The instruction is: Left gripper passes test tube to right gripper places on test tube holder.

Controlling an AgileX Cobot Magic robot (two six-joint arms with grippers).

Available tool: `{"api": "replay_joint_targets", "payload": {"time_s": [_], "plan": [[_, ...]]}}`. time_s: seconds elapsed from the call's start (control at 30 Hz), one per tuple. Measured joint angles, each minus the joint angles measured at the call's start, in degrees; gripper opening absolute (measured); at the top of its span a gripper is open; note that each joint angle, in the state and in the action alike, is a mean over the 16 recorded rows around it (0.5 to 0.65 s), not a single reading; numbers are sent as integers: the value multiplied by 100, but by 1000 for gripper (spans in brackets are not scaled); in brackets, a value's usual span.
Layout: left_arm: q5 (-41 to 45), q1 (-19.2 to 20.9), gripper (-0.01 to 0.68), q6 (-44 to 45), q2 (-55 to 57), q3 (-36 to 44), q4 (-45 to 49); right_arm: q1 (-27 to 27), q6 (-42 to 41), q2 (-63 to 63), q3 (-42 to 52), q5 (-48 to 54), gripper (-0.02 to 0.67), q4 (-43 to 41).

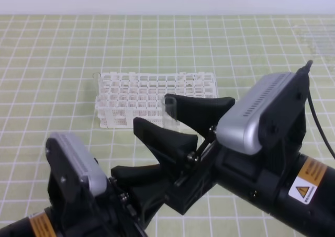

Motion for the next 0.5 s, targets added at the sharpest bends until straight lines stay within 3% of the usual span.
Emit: {"api": "replay_joint_targets", "payload": {"time_s": [0.5], "plan": [[76,-1,40,136,1,-1,110,0,493,14,-3,15,284,-422]]}}
